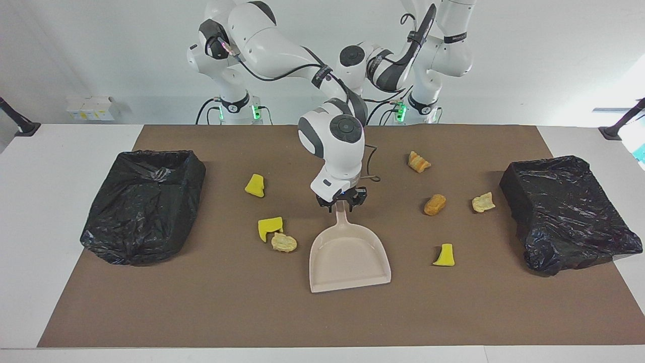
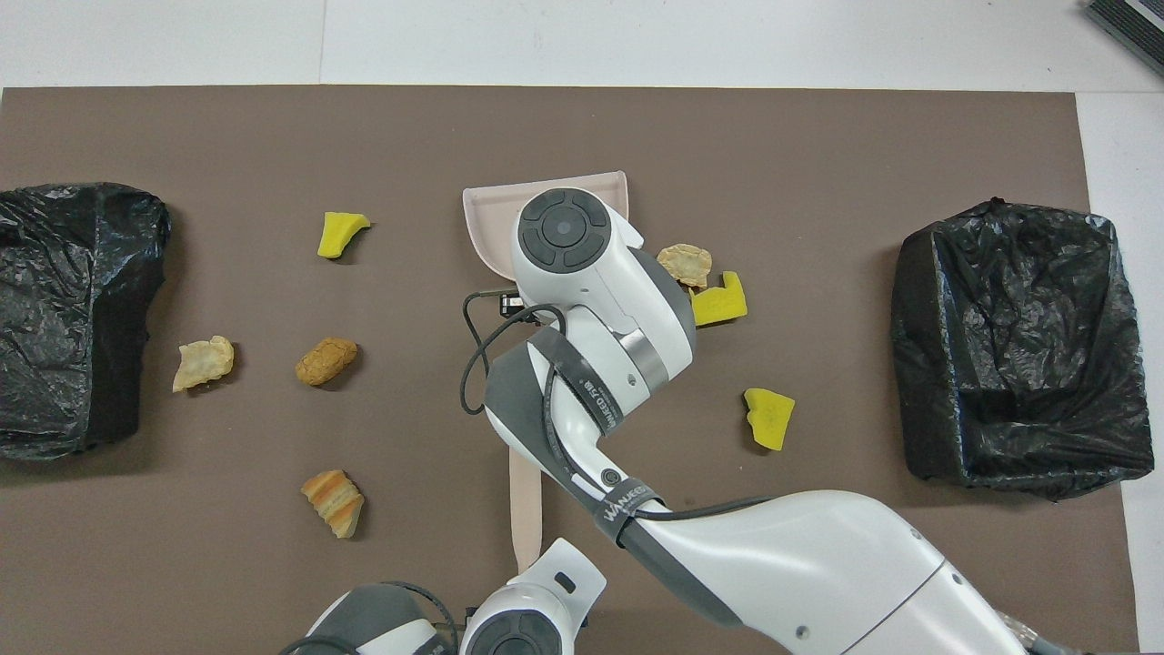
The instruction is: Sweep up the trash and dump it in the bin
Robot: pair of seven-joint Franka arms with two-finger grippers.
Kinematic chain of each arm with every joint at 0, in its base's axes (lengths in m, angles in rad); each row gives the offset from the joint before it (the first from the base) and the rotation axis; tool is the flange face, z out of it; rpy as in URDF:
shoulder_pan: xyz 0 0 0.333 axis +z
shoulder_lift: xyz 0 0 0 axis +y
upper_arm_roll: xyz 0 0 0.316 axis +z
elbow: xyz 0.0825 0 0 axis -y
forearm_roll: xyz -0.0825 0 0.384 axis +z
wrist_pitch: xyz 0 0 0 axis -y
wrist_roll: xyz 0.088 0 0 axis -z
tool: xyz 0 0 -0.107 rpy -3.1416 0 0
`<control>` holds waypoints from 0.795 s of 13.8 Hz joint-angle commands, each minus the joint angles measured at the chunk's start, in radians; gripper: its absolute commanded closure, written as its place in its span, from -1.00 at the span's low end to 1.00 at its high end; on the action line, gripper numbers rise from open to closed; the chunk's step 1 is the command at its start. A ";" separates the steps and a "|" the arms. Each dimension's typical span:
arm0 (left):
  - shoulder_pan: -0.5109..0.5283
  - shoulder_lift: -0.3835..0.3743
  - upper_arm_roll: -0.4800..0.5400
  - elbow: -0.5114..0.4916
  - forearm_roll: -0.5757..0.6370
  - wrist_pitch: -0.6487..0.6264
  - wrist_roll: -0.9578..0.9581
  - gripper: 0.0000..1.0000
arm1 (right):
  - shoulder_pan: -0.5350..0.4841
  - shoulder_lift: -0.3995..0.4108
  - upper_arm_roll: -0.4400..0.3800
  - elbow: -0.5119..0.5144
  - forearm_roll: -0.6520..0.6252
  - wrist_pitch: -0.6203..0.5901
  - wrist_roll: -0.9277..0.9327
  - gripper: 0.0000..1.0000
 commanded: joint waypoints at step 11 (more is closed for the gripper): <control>0.362 -0.185 0.026 0.136 0.043 -0.359 -0.005 1.00 | -0.028 -0.159 0.005 -0.154 0.017 0.036 -0.171 1.00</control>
